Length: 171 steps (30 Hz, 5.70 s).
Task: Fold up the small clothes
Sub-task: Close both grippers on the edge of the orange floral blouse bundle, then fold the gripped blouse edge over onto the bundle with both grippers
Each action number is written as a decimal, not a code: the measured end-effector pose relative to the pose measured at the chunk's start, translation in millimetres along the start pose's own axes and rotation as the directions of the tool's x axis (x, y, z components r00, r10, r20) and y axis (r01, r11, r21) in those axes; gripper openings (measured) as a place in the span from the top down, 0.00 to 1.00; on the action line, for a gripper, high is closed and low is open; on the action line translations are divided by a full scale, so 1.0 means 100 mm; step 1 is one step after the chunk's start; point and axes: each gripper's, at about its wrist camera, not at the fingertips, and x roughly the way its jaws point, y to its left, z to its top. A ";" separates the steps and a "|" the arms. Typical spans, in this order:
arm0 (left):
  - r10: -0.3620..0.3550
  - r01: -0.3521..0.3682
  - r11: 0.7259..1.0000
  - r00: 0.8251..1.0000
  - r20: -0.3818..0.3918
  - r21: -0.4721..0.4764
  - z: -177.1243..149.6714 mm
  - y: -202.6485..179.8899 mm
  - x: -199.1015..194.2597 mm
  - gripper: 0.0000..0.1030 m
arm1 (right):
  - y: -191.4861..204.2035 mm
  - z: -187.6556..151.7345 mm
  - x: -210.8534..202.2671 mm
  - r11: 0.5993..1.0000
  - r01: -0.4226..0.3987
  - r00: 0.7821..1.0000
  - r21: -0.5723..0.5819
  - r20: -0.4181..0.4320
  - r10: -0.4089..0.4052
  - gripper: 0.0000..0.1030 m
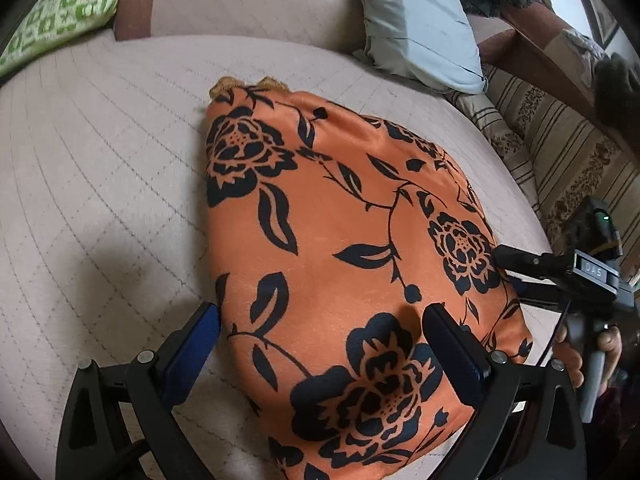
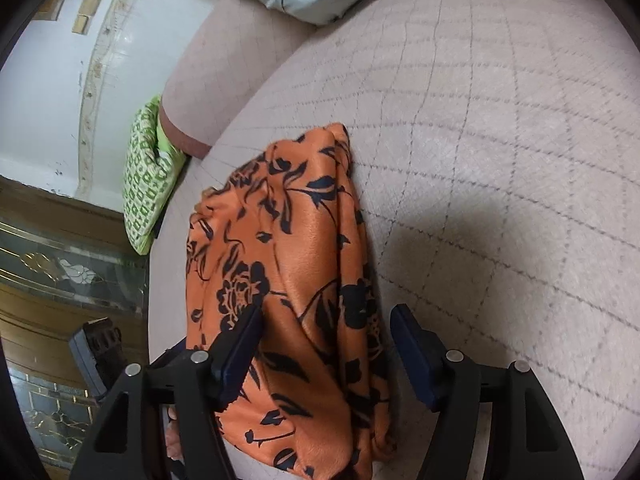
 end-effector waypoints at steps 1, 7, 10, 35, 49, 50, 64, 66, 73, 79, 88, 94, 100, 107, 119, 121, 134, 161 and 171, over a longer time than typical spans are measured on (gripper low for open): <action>-0.027 0.027 1.000 1.000 -0.014 -0.007 0.01 0.02 0.02 0.02 | -0.03 0.02 0.06 1.000 -0.023 0.999 0.017 -0.022 0.024 0.32; -0.141 0.135 0.988 0.986 -0.086 -0.074 0.10 0.20 0.21 0.02 | -0.04 0.06 0.30 0.991 -0.113 0.990 0.067 -0.075 0.118 0.26; -0.175 0.169 0.983 0.980 -0.091 -0.069 0.14 0.22 0.25 0.02 | 0.00 0.12 0.41 0.986 -0.155 0.983 0.063 -0.093 0.160 0.20; -0.208 0.207 0.974 0.978 0.004 -0.087 0.20 0.39 0.07 0.51 | 0.56 -0.07 0.61 0.988 -0.076 0.997 -0.131 -0.041 0.071 0.50; -0.131 0.146 0.984 0.982 0.138 -0.106 0.09 0.68 -0.60 0.52 | 1.14 -0.34 0.68 0.963 -0.163 0.986 -0.213 -0.017 0.164 0.56; -0.123 0.139 0.984 0.982 0.146 -0.107 0.07 0.72 -0.65 0.52 | 1.19 -0.36 0.70 0.961 -0.169 0.985 -0.219 -0.018 0.170 0.56; -0.004 0.031 0.992 0.978 0.209 -0.126 -0.16 0.99 -1.12 0.52 | 1.52 -0.56 0.95 0.945 -0.234 0.972 -0.227 -0.067 0.225 0.56; 0.004 0.024 0.991 0.977 0.214 -0.129 -0.18 1.01 -1.15 0.52 | 1.55 -0.57 0.98 0.943 -0.240 0.971 -0.229 -0.071 0.230 0.56; 0.028 0.003 0.990 0.977 0.213 -0.141 -0.22 1.06 -1.21 0.52 | 1.59 -0.59 1.04 0.938 -0.253 0.967 -0.235 -0.090 0.238 0.56; 0.054 -0.024 0.990 0.976 0.213 -0.140 -0.25 1.11 -1.25 0.52 | 1.60 -0.56 1.09 0.937 -0.257 0.966 -0.238 -0.102 0.239 0.56; 0.103 -0.070 0.985 0.974 0.204 -0.160 -0.33 1.27 -1.30 0.52 | 1.71 -0.47 1.19 0.931 -0.244 0.968 -0.270 -0.123 0.218 0.56; 0.133 -0.097 0.978 0.973 0.188 -0.187 -0.38 1.38 -1.33 0.52 | 1.82 -0.47 1.33 0.927 -0.238 0.968 -0.291 -0.145 0.203 0.56; 0.154 -0.120 0.974 0.973 0.173 -0.194 -0.39 1.42 -1.34 0.52 | 1.89 -0.50 1.46 0.924 -0.224 0.970 -0.311 -0.160 0.182 0.56; 0.167 -0.136 0.971 0.975 0.148 -0.199 -0.36 1.44 -1.28 0.52 | 1.93 -0.53 1.53 0.928 -0.193 0.976 -0.318 -0.161 0.148 0.56; 0.201 -0.173 0.958 0.974 0.107 -0.227 -0.34 1.51 -1.15 0.51 | 1.94 -0.50 1.65 0.939 -0.149 0.981 -0.309 -0.168 0.100 0.56; 0.208 -0.181 0.956 0.973 0.099 -0.230 -0.34 1.53 -1.13 0.50 | 1.96 -0.49 1.70 0.942 -0.144 0.980 -0.303 -0.173 0.095 0.56; 0.247 -0.223 0.945 0.966 0.075 -0.239 -0.36 1.57 -1.06 0.40 | 2.01 -0.44 1.91 0.949 -0.107 0.982 -0.297 -0.184 0.053 0.50; 0.406 -0.382 0.896 0.912 0.065 -0.226 -0.40 1.65 -0.86 0.00 | 1.89 -0.45 1.93 0.951 -0.134 0.978 -0.279 -0.193 0.081 0.46; 0.439 -0.410 0.887 0.892 0.112 -0.210 -0.49 1.54 -0.86 0.00 | 1.80 -0.51 1.88 0.956 -0.137 0.981 -0.261 -0.168 0.095 0.46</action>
